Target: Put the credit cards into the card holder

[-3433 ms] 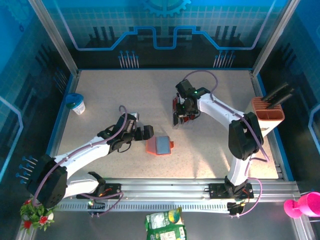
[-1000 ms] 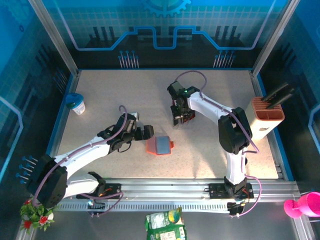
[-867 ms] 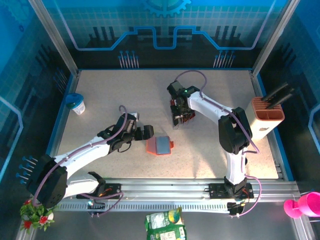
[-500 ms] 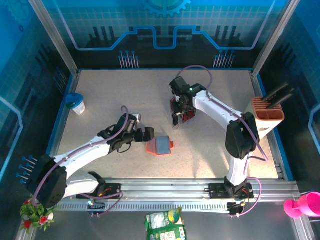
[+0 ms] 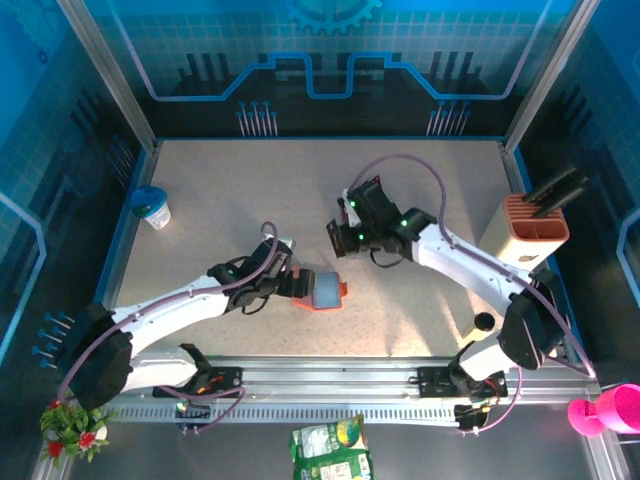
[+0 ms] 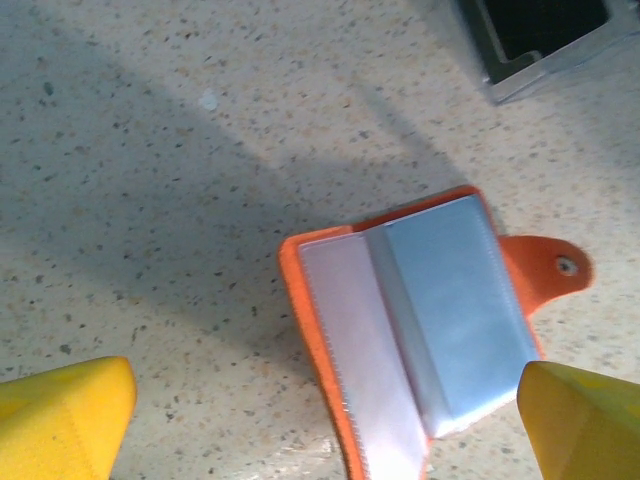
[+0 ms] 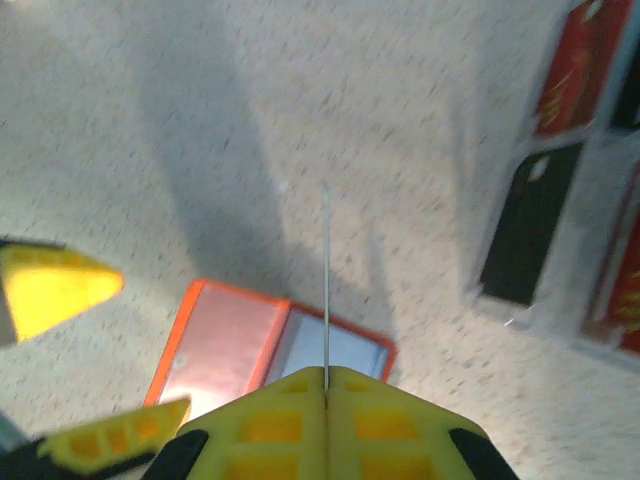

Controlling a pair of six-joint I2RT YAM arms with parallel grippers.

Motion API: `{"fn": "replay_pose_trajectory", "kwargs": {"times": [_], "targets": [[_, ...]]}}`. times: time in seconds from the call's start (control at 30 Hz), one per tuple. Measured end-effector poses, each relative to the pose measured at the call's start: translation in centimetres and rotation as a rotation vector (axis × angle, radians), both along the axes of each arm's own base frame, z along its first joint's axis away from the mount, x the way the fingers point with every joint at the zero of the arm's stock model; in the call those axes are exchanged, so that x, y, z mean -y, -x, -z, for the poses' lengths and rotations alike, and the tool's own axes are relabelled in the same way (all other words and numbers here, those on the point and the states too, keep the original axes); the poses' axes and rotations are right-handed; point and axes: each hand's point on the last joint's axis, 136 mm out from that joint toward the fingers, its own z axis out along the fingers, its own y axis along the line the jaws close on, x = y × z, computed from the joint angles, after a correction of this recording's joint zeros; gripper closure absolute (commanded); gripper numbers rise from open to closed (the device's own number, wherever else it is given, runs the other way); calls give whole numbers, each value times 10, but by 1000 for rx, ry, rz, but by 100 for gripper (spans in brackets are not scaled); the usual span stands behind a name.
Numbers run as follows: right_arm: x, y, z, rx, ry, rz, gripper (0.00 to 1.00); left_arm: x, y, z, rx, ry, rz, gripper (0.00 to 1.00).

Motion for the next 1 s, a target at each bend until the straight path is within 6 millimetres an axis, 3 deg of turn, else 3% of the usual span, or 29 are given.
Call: {"fn": "replay_pose_trajectory", "kwargs": {"times": [0.17, 0.33, 0.63, 1.0], "targets": [[-7, 30, 48, -65, -127, 23, 100, -16, 7, 23, -35, -71, -46, 1], [-13, 46, 79, -91, -241, 64, 100, -27, 9, 32, -43, -99, -101, 1], [-33, 50, 92, -71, -470, 114, 100, -40, 13, 50, -81, -146, -168, 1], [-52, 48, 97, -66, -581, 118, 100, -48, 19, 62, -107, -170, -195, 1]]}}
